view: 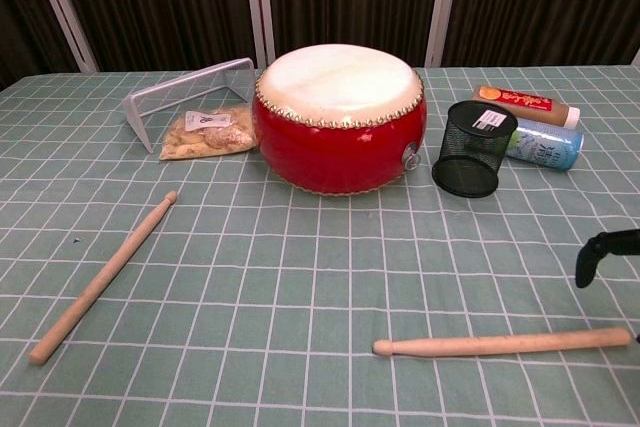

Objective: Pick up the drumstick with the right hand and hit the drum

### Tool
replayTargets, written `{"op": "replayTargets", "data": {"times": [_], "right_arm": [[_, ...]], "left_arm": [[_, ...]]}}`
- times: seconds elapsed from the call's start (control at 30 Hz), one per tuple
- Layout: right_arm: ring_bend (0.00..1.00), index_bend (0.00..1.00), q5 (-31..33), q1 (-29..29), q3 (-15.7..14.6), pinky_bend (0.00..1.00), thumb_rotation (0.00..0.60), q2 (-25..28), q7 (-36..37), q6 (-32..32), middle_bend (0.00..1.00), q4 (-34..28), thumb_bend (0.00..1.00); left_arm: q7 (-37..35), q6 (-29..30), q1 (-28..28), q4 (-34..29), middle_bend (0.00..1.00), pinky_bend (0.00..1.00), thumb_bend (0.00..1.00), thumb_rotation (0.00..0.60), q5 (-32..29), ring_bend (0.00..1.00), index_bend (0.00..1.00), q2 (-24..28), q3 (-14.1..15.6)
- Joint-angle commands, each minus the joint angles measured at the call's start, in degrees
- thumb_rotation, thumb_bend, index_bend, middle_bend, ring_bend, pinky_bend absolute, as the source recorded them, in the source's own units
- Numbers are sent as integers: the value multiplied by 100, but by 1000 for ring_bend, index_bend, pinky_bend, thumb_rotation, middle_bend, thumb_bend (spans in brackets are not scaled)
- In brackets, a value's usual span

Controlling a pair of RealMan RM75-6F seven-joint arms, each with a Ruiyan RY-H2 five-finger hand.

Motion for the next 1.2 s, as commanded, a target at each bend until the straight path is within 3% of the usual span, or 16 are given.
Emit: {"op": "replayTargets", "data": {"times": [0.03,0.43,1.2], "right_arm": [[1000,374,350,106,65,1000,600,-351,-381,-364,1000,86,346],[1000,434,927,161,215,1000,600,-922,-780,-487,1000,307,347],[1000,488,1401,221,175,1000,600,-1251,-1114,-502,1000,490,367]], "left_arm": [[-1,-16,-6,-13,0,0,0,600,-13,0,0,8,-1],[-15,-15,-11,-27,0,0,0,600,-7,0,0,13,-1],[-18,-19,-8,-36,0,0,0,600,-31,0,0,17,2]]}}
